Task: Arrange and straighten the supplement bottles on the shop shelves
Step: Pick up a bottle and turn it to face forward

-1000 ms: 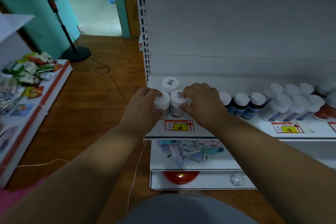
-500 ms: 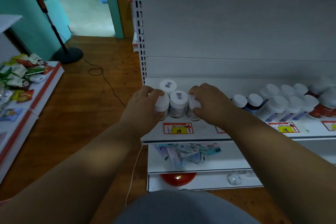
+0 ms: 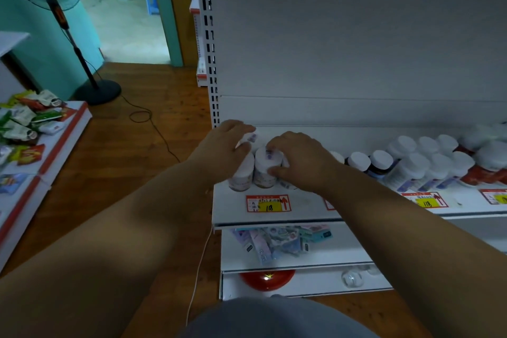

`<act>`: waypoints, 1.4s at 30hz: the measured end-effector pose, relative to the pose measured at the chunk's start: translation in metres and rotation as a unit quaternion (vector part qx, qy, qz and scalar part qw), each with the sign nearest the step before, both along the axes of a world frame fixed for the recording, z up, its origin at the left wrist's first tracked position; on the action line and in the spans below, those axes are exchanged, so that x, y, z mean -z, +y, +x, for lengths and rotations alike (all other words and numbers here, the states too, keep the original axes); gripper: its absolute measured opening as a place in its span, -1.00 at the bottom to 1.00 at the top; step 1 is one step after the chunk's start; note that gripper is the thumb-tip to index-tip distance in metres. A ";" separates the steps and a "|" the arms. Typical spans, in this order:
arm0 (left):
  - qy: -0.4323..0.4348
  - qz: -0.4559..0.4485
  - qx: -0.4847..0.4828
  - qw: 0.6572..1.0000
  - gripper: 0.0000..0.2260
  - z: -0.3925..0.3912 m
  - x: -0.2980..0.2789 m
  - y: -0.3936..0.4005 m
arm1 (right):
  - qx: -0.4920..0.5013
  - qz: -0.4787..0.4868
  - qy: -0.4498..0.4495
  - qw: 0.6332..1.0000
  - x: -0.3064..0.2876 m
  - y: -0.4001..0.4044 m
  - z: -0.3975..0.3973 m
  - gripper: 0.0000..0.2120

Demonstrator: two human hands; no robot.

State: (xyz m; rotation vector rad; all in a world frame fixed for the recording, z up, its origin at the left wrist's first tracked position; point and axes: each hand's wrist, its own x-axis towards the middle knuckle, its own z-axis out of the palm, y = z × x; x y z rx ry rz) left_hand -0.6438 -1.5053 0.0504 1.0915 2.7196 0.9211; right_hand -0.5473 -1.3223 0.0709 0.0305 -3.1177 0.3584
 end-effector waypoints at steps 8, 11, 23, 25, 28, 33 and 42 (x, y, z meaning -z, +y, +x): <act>-0.091 -0.047 -0.035 0.994 -0.68 -0.020 -0.012 0.028 | -0.011 -0.055 -0.015 0.998 0.001 -0.001 0.004 -0.56; -0.090 -0.046 -0.047 0.994 -0.67 -0.021 -0.013 0.032 | -0.008 -0.036 -0.011 0.999 0.001 0.000 0.006 -0.52; -0.121 0.003 -0.069 0.990 -0.76 -0.036 -0.005 0.009 | 0.028 -0.019 -0.015 0.999 -0.005 0.009 0.014 -0.48; -0.117 0.021 -0.061 0.991 -0.67 -0.032 -0.006 0.000 | 0.017 -0.038 -0.016 0.999 -0.008 0.012 0.018 -0.45; -0.121 -0.005 -0.049 0.991 -0.44 -0.019 0.000 -0.024 | 0.027 0.002 0.004 1.000 -0.007 0.017 0.021 -0.48; -0.078 -0.029 -0.044 0.996 -0.26 0.000 0.014 -0.031 | 0.006 -0.013 -0.007 1.000 -0.008 0.020 0.016 -0.57; -0.014 -0.026 -0.018 0.999 -0.34 0.010 0.013 -0.027 | 0.000 0.004 -0.025 1.000 -0.010 0.023 0.011 -0.45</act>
